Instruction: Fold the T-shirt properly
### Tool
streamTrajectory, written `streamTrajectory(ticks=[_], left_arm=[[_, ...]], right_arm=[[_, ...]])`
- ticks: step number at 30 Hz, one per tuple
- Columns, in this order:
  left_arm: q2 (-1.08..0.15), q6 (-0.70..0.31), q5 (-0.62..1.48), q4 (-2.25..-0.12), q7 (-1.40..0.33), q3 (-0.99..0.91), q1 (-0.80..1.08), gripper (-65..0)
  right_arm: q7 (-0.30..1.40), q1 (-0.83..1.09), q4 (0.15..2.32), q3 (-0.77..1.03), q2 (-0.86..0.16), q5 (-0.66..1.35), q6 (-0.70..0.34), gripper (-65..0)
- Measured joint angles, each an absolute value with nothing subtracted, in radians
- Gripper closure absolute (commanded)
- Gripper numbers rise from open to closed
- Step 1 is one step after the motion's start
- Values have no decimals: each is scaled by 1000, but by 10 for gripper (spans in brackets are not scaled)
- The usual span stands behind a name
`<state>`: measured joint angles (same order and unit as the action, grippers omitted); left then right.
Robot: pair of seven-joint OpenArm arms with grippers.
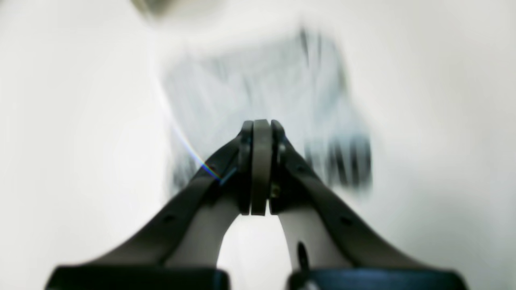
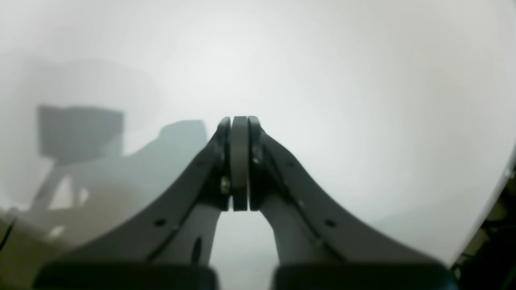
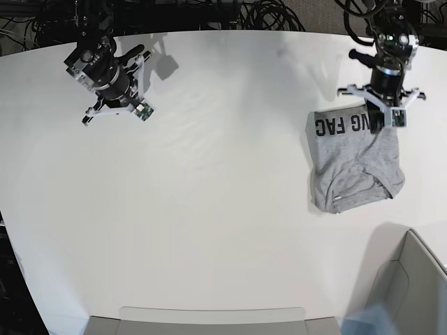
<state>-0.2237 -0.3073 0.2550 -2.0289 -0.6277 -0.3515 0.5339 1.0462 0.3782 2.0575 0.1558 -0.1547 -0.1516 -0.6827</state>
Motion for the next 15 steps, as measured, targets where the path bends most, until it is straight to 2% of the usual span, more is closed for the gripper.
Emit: streamTrajectory(ticks=[2, 6, 11, 15], left_arm=[[-212, -308, 255, -2028, -626, -375, 618, 0], [-194, -298, 301, -2032, -614, -397, 807, 0], [-186, -302, 463, -2036, -613, -397, 1032, 0], [-188, -298, 475, -2015, -627, -394, 1086, 0]], right_arm=[[1050, 426, 2057, 130, -168, -169, -683, 0], [943, 580, 2061, 112, -212, -151, -683, 0], [882, 817, 2059, 120, -398, -160, -683, 0], [849, 927, 2059, 136, -481, 66, -683, 0]])
